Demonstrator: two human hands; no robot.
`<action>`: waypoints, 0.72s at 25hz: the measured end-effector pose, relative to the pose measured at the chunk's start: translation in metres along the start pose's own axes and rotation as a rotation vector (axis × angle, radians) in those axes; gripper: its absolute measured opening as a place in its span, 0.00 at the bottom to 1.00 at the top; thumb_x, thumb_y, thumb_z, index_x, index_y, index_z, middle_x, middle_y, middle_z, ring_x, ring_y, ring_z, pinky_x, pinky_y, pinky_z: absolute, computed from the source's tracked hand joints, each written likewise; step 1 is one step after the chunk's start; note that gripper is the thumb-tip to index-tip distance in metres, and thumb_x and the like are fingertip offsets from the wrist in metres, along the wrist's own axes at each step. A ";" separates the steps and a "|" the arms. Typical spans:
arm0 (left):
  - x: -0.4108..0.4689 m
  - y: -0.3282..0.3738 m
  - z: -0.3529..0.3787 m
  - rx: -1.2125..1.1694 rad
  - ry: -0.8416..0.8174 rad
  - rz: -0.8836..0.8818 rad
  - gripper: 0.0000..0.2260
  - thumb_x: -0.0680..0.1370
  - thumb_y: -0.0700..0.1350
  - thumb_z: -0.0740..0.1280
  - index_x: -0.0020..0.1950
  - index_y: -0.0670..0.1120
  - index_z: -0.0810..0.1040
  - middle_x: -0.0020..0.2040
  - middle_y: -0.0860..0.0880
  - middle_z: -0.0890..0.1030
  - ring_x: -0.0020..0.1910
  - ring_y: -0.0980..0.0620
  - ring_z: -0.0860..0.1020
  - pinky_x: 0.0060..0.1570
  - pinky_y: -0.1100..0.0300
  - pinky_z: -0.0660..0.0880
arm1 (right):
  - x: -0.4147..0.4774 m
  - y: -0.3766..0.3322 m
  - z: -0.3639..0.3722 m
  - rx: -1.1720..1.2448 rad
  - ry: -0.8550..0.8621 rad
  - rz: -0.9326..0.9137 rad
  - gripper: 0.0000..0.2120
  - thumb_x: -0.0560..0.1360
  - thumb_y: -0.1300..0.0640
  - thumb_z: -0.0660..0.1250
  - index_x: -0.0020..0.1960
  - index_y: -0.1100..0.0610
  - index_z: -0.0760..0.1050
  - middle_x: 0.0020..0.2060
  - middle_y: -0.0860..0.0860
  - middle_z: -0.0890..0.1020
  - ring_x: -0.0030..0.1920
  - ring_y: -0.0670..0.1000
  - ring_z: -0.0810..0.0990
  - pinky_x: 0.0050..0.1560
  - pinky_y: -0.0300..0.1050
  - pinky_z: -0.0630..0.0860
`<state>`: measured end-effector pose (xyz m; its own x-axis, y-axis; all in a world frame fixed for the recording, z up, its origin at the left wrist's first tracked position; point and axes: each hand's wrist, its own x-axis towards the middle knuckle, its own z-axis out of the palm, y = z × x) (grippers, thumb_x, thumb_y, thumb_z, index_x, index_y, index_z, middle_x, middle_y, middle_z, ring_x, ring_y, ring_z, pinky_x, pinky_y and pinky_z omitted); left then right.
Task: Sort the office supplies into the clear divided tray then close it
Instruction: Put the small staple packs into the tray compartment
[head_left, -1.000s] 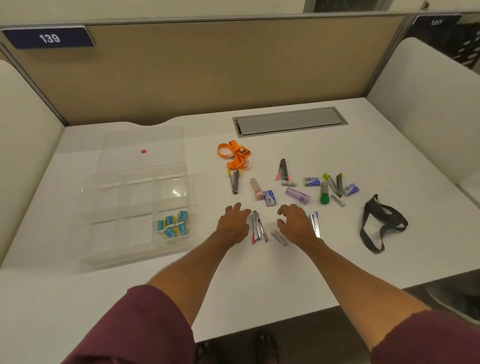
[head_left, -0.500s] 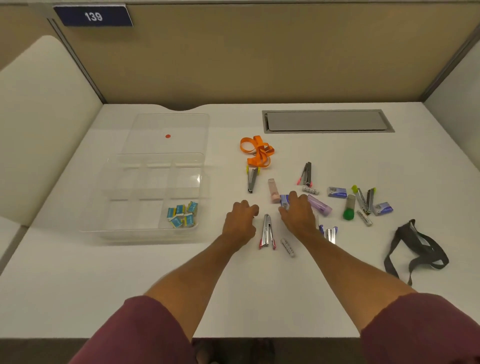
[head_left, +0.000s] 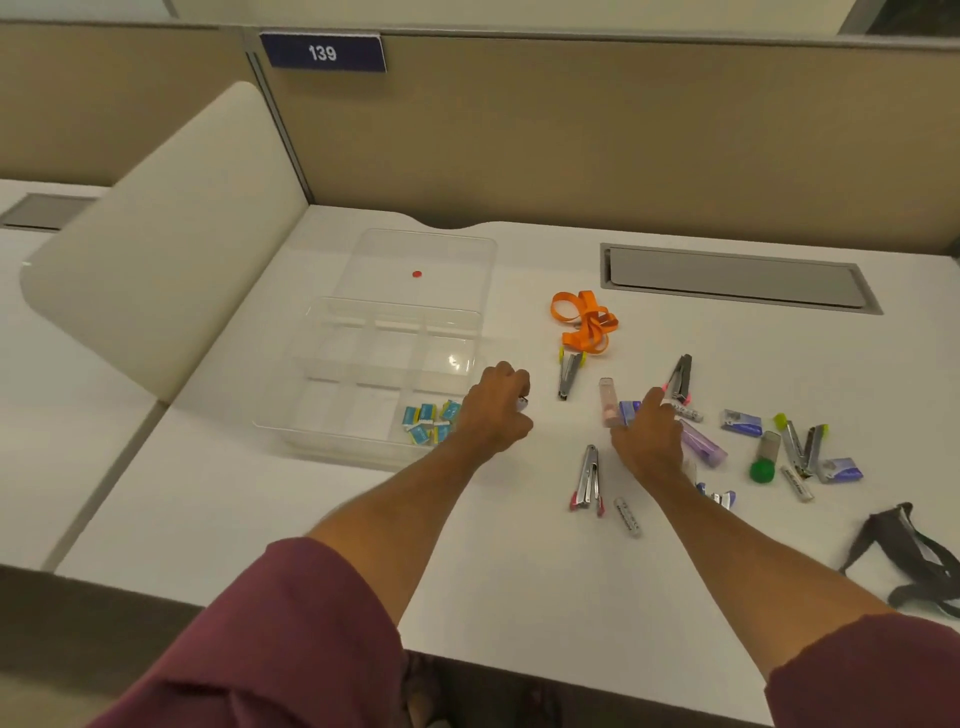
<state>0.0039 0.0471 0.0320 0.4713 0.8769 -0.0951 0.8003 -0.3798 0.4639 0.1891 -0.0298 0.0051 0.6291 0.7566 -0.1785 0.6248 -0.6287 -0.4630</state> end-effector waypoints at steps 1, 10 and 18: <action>-0.002 -0.007 -0.006 -0.012 0.017 -0.018 0.13 0.70 0.39 0.71 0.52 0.42 0.75 0.55 0.45 0.74 0.53 0.47 0.73 0.49 0.49 0.78 | -0.002 -0.010 -0.001 0.006 -0.002 -0.039 0.26 0.73 0.60 0.67 0.67 0.63 0.60 0.61 0.65 0.72 0.61 0.65 0.72 0.54 0.57 0.75; -0.023 -0.104 -0.060 -0.156 0.179 -0.201 0.15 0.68 0.38 0.75 0.53 0.43 0.78 0.67 0.46 0.69 0.60 0.46 0.75 0.53 0.53 0.78 | -0.049 -0.172 0.055 -0.003 -0.194 -0.382 0.23 0.73 0.56 0.68 0.65 0.58 0.65 0.61 0.58 0.73 0.60 0.58 0.73 0.55 0.50 0.75; -0.038 -0.185 -0.076 -0.267 0.046 -0.326 0.36 0.68 0.39 0.77 0.71 0.47 0.65 0.63 0.42 0.76 0.60 0.45 0.76 0.57 0.57 0.74 | -0.084 -0.241 0.118 -0.044 -0.269 -0.487 0.20 0.74 0.57 0.67 0.64 0.60 0.67 0.60 0.58 0.74 0.62 0.57 0.71 0.56 0.49 0.73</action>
<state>-0.1905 0.1066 0.0169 0.1874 0.9529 -0.2383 0.7777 0.0042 0.6286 -0.0687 0.0795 0.0286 0.1266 0.9771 -0.1709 0.8359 -0.1979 -0.5119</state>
